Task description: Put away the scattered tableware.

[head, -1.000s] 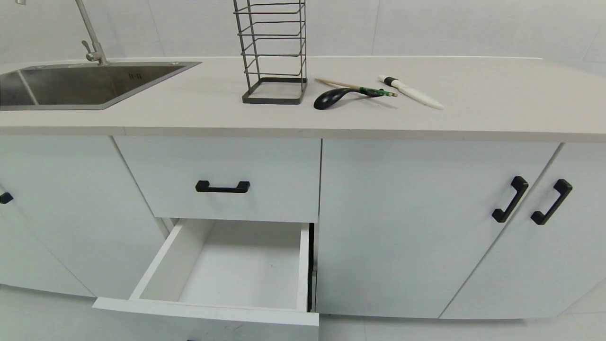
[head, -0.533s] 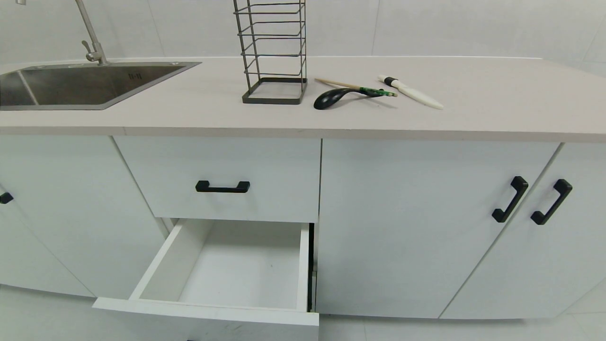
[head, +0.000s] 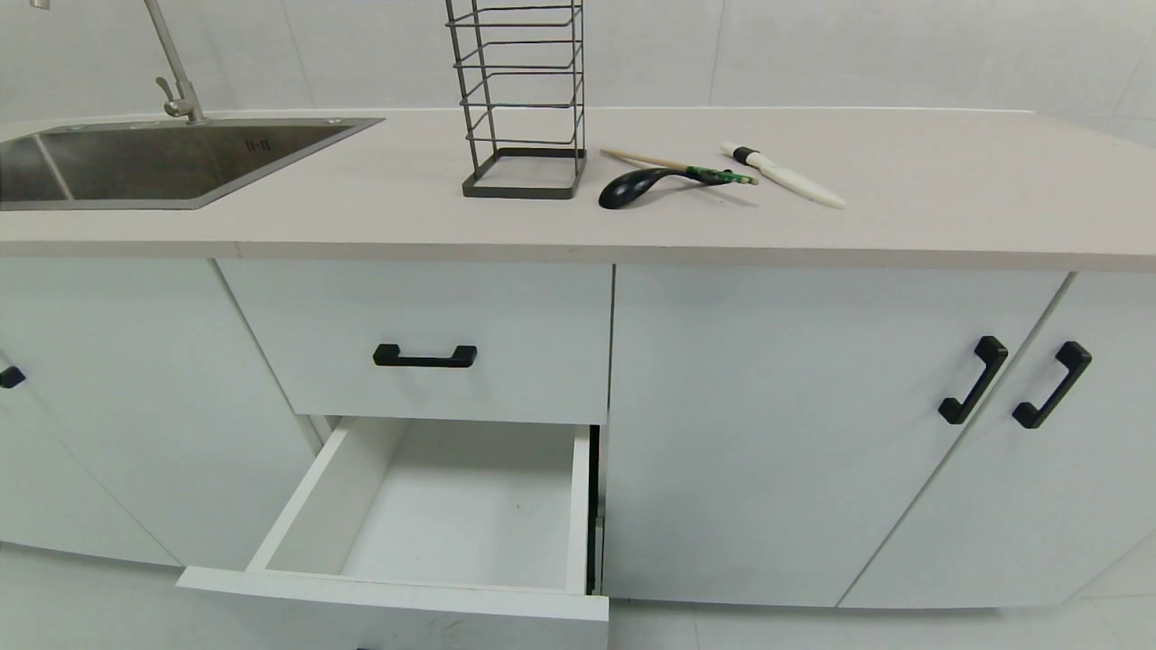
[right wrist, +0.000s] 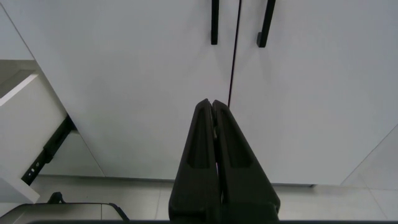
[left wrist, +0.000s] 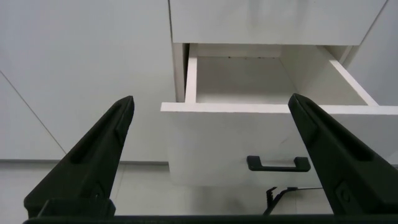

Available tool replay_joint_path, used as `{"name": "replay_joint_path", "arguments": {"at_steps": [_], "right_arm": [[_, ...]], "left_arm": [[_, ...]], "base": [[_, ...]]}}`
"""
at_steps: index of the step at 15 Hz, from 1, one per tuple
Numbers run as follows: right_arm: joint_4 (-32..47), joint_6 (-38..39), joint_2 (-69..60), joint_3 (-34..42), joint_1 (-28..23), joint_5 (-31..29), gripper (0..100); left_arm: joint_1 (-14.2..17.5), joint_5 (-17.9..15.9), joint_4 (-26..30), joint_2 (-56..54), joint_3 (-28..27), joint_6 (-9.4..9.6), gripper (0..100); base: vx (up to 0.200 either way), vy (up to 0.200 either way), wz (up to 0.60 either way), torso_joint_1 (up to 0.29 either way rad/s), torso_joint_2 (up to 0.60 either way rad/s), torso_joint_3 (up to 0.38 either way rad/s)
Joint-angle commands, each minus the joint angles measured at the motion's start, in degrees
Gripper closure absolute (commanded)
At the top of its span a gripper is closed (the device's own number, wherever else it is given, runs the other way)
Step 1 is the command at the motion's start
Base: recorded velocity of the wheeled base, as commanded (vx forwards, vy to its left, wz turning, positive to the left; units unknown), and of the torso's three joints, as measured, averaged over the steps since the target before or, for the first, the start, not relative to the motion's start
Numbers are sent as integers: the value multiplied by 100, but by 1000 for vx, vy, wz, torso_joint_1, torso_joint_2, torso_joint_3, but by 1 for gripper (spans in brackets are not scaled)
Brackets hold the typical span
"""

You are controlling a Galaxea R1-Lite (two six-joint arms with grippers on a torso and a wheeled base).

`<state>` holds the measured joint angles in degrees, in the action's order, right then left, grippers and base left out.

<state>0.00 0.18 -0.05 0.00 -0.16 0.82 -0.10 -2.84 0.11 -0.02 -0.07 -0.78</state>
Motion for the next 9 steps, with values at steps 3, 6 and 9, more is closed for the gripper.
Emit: {"name": "replay_joint_path", "arguments": {"at_steps": [3,6,9], "right_arm": [[0,-1,5,0,-2,6,100],[0,-1,5,0,-2,6,100],[0,-1,5,0,-2,6,100]], "left_arm": [[1,3,-2,2,-1,-27,0],[1,3,-2,2,-1,-36,0],[1,3,-2,2,-1,-36,0]], "base": [[0,-67,0,-1,1,-1],[0,-133,0,0,0,5],[0,0,0,0,0,0]]}}
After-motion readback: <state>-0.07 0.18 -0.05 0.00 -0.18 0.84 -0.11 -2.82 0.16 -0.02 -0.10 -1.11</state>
